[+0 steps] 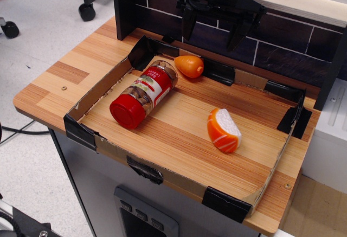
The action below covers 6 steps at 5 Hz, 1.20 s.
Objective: Upright basil bottle
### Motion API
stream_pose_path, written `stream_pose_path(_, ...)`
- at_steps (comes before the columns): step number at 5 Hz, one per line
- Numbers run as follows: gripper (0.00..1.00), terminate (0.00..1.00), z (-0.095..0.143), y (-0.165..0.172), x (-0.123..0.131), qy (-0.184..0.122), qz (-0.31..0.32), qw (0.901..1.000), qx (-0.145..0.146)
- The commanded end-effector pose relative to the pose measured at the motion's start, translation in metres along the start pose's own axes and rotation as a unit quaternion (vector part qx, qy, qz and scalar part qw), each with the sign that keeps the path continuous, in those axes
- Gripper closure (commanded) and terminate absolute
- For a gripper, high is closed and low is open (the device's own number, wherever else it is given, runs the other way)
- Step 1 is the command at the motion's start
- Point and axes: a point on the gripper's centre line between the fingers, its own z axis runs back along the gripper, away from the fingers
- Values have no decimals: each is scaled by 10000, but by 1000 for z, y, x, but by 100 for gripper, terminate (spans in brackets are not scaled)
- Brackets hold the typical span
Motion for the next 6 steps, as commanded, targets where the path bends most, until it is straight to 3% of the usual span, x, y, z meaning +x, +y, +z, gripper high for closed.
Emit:
stream_pose_path(1, 0, 0, 0, 0, 0, 0, 0, 10000, 0)
stream_pose_path(2, 0, 0, 2, 36, -7, 97, -786, 9956, -510)
stream_pose_path(3, 0, 0, 0, 70, -23, -168, -1685, 9839, -578)
stream_pose_path(4, 0, 0, -4, 90, -34, -185, -2104, 9749, -707)
stream_pose_path(5, 0, 0, -14, 96, -49, -52, -2288, 9700, -821)
stream_pose_path(6, 0, 0, -22, 91, -62, -135, -2328, 9690, -813)
